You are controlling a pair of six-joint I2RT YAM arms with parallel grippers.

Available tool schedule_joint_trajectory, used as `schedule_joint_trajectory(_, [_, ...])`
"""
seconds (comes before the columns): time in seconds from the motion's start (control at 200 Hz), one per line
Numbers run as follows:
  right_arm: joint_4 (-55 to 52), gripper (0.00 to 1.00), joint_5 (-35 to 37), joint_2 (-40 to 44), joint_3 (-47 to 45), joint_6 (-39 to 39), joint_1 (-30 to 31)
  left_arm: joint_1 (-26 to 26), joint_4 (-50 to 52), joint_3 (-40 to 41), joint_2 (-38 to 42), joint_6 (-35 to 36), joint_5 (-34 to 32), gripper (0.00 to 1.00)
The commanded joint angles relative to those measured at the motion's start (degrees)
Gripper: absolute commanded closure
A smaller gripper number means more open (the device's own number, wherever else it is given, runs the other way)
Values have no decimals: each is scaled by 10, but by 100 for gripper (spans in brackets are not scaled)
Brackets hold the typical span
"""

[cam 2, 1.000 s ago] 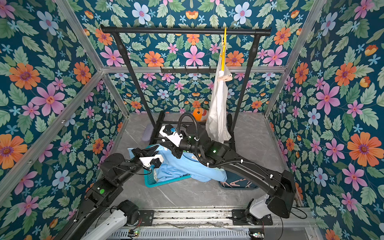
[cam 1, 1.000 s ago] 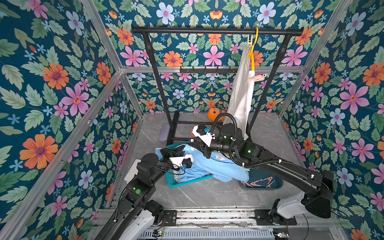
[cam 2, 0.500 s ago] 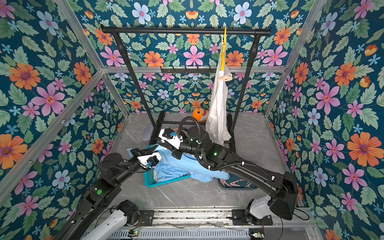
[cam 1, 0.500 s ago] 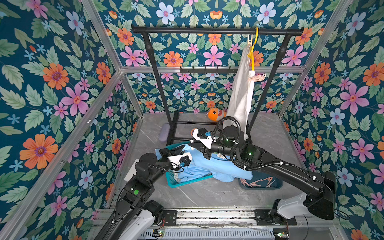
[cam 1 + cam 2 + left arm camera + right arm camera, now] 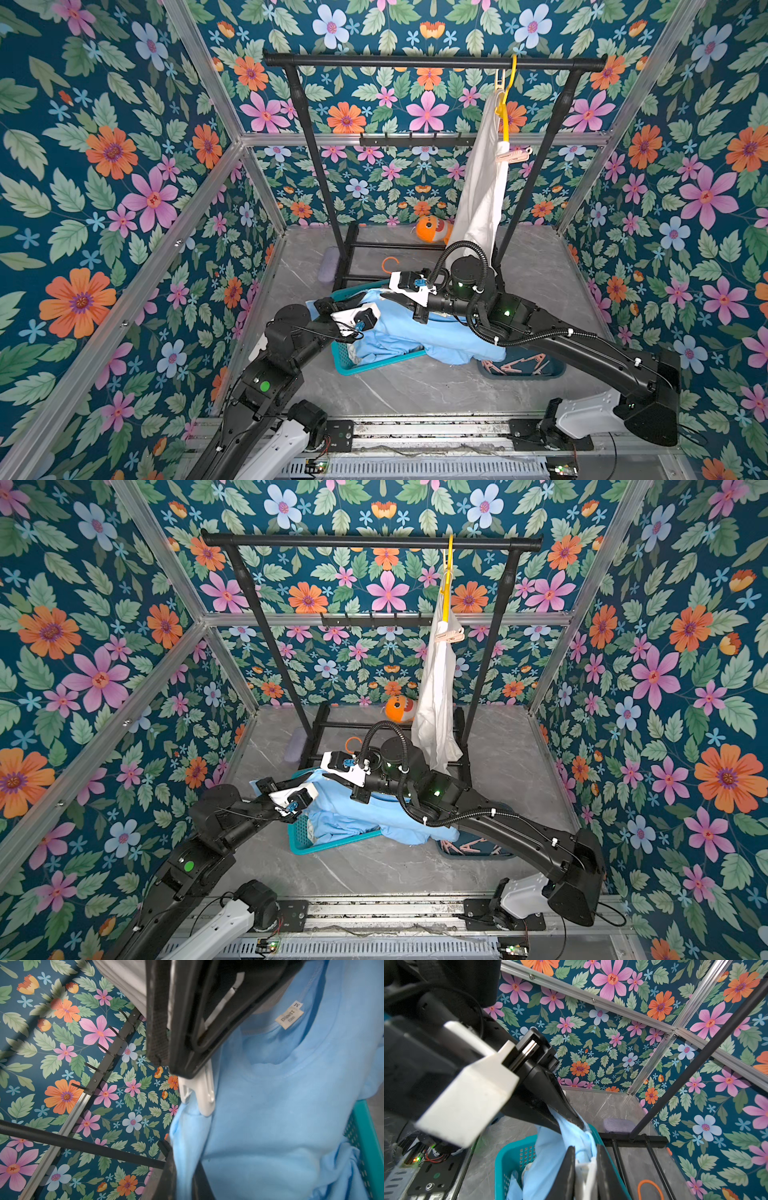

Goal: Use clothespins to secure the t-shirt on both sides of the hanger
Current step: Clamp the T-shirt on the hanger.

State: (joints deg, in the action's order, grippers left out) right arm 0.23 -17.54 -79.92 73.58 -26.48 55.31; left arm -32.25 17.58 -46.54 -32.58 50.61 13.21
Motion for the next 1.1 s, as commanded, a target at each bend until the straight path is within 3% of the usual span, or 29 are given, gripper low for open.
schedule_joint_trajectory(0.0, [-123, 100, 46, -6, -4, -39, -4, -1, -208, -16, 7, -40, 84, 100])
schedule_joint_trajectory(0.425, [-199, 100, 68, -40, 76, 9, -5, -1, -136, -27, -18, 41, 47, 100])
schedule_joint_trajectory(1.091, [-190, 100, 62, -79, 113, 55, -6, -1, -129, -21, -13, 37, 52, 100])
